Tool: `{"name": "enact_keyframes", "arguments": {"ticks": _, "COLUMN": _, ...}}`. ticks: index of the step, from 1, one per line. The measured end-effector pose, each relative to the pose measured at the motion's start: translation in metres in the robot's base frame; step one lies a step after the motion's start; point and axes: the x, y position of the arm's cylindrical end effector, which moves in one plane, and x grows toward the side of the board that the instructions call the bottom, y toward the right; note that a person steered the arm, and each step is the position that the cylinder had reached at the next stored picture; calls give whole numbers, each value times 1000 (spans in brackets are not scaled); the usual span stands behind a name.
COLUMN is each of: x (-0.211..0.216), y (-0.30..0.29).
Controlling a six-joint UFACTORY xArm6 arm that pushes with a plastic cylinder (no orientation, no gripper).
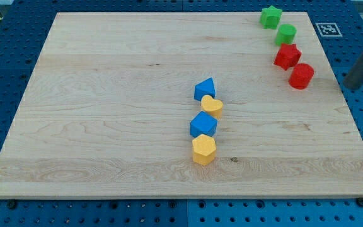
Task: Move red circle closer to the blue triangle
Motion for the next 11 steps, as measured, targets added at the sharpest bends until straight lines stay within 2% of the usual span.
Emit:
{"name": "enact_keyframes", "arguments": {"ticks": 1, "x": -3, "y": -5}}
{"name": "enact_keyframes", "arguments": {"ticks": 6, "x": -5, "y": -99}}
{"name": "enact_keyframes", "arguments": {"ticks": 11, "x": -14, "y": -224}}
